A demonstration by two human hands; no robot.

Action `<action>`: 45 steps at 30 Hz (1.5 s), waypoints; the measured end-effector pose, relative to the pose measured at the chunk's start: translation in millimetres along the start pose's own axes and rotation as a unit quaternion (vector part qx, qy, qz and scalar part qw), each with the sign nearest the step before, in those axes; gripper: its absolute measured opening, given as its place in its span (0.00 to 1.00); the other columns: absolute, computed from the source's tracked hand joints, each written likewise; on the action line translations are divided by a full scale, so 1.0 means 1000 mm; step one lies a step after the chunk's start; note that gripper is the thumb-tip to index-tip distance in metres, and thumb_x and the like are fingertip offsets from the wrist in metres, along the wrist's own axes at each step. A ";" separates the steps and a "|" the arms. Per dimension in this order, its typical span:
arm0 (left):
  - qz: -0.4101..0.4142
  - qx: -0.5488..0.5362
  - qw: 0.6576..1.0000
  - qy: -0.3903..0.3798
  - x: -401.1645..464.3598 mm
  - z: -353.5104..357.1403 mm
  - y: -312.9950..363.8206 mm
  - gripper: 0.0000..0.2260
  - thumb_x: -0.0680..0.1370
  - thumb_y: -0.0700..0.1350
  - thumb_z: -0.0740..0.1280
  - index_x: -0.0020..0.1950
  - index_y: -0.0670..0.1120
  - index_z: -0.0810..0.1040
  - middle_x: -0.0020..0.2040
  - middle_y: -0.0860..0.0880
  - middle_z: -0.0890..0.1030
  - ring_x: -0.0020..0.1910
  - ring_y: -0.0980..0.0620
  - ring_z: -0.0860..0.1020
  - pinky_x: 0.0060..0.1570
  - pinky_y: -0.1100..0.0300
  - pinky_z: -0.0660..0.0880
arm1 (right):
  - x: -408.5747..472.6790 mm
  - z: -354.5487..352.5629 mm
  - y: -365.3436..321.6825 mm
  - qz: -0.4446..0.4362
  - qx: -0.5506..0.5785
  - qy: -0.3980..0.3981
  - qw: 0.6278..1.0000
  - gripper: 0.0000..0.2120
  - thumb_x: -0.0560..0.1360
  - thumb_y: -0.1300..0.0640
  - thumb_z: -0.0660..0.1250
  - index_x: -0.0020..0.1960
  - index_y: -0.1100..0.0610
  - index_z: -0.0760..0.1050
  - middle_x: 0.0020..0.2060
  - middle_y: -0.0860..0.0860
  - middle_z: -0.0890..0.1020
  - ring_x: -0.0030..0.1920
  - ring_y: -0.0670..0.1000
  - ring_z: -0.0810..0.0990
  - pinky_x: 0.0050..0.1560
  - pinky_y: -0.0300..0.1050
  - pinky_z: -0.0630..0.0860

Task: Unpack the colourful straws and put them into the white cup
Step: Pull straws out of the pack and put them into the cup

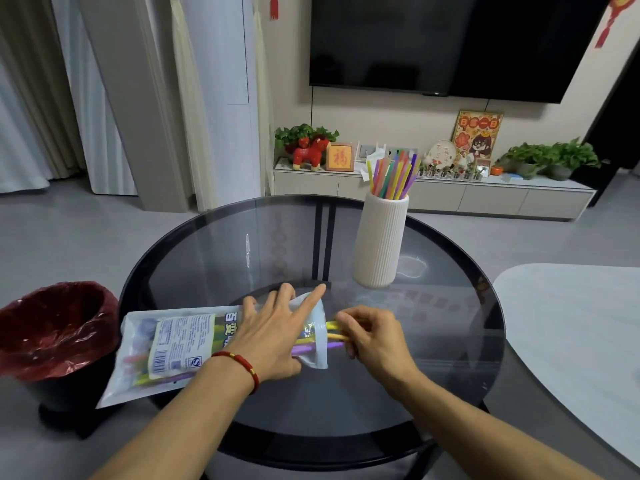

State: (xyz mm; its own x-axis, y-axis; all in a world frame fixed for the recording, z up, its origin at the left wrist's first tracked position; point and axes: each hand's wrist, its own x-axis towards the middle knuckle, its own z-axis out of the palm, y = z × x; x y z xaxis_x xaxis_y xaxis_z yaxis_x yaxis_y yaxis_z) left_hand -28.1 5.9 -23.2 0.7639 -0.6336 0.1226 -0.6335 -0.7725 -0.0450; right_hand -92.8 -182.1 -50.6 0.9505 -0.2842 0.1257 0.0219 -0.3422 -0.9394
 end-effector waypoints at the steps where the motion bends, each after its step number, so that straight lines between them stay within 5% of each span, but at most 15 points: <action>1: -0.003 -0.005 1.000 -0.002 0.001 0.000 -0.001 0.56 0.65 0.57 0.73 0.76 0.61 0.32 0.59 0.49 0.61 0.58 0.47 0.68 0.59 0.42 0.66 | 0.003 -0.005 0.000 0.019 0.029 0.001 0.999 0.12 0.83 0.55 0.68 0.44 0.58 0.85 0.24 0.52 0.81 0.25 0.47 0.75 0.27 0.38 0.70; 3: -0.004 -0.020 1.000 -0.002 0.003 0.000 -0.003 0.55 0.65 0.57 0.72 0.76 0.61 0.32 0.59 0.49 0.61 0.58 0.47 0.68 0.59 0.42 0.66 | 0.006 -0.011 -0.001 0.041 0.080 -0.022 0.996 0.13 0.83 0.53 0.68 0.47 0.59 0.86 0.32 0.60 0.85 0.29 0.52 0.79 0.28 0.42 0.73; 7: 0.019 -0.028 0.999 0.012 0.005 -0.001 0.005 0.55 0.65 0.54 0.72 0.77 0.58 0.33 0.60 0.50 0.61 0.59 0.48 0.68 0.60 0.43 0.65 | -0.003 -0.002 0.001 0.037 0.097 -0.119 0.987 0.08 0.81 0.51 0.70 0.55 0.54 0.85 0.44 0.55 0.88 0.35 0.49 0.82 0.31 0.43 0.77; 13: 0.056 0.124 0.990 0.044 0.004 -0.021 0.022 0.50 0.67 0.41 0.74 0.79 0.49 0.45 0.68 0.46 0.61 0.65 0.44 0.64 0.63 0.36 0.57 | -0.007 0.011 0.003 0.042 0.109 -0.129 0.985 0.05 0.81 0.57 0.71 0.49 0.54 0.85 0.32 0.51 0.84 0.30 0.49 0.77 0.29 0.41 0.73; 19: 0.071 0.193 0.976 0.073 0.004 -0.034 0.030 0.51 0.68 0.42 0.74 0.80 0.48 0.43 0.72 0.42 0.59 0.67 0.40 0.62 0.65 0.31 0.49 | -0.003 0.008 0.007 0.102 0.255 -0.144 0.951 0.11 0.81 0.49 0.71 0.54 0.56 0.85 0.43 0.58 0.87 0.36 0.52 0.83 0.28 0.40 0.74; 24: 0.062 0.175 0.980 0.067 0.005 -0.029 0.023 0.55 0.66 0.44 0.77 0.80 0.50 0.39 0.73 0.42 0.58 0.68 0.41 0.62 0.66 0.30 0.51 | -0.001 0.008 0.008 0.119 0.263 -0.121 0.950 0.14 0.78 0.53 0.76 0.59 0.61 0.83 0.43 0.60 0.87 0.33 0.51 0.81 0.28 0.39 0.75; 33: 0.000 0.107 0.993 0.049 0.003 -0.016 -0.006 0.58 0.62 0.47 0.78 0.79 0.53 0.38 0.67 0.47 0.61 0.63 0.45 0.66 0.63 0.32 0.60 | 0.015 -0.022 0.018 0.121 0.234 -0.067 0.962 0.03 0.75 0.62 0.78 0.44 0.61 0.88 0.36 0.60 0.85 0.31 0.50 0.81 0.34 0.39 0.80; 38: 0.045 0.097 0.992 0.067 0.004 -0.017 0.015 0.57 0.63 0.44 0.77 0.79 0.52 0.39 0.68 0.46 0.61 0.65 0.43 0.64 0.64 0.31 0.57 | 0.009 -0.009 0.013 0.137 0.208 -0.092 0.964 0.13 0.75 0.53 0.78 0.57 0.57 0.84 0.46 0.60 0.89 0.36 0.57 0.87 0.29 0.43 0.81; 45: 0.025 0.111 0.992 0.063 0.008 -0.013 0.018 0.53 0.66 0.41 0.75 0.80 0.50 0.42 0.68 0.46 0.61 0.65 0.43 0.63 0.65 0.31 0.56 | 0.011 -0.010 0.012 0.111 0.170 -0.039 0.978 0.06 0.77 0.61 0.76 0.46 0.65 0.88 0.32 0.59 0.86 0.27 0.49 0.78 0.28 0.38 0.76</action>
State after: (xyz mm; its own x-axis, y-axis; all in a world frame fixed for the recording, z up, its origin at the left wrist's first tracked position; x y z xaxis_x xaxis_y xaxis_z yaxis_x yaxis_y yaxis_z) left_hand -35.0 -12.8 -10.6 0.7022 -0.6716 0.2363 -0.6166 -0.7396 -0.2699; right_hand -85.3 -198.2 -57.5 0.9638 -0.2447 -0.1055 -0.0985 0.0408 -0.9943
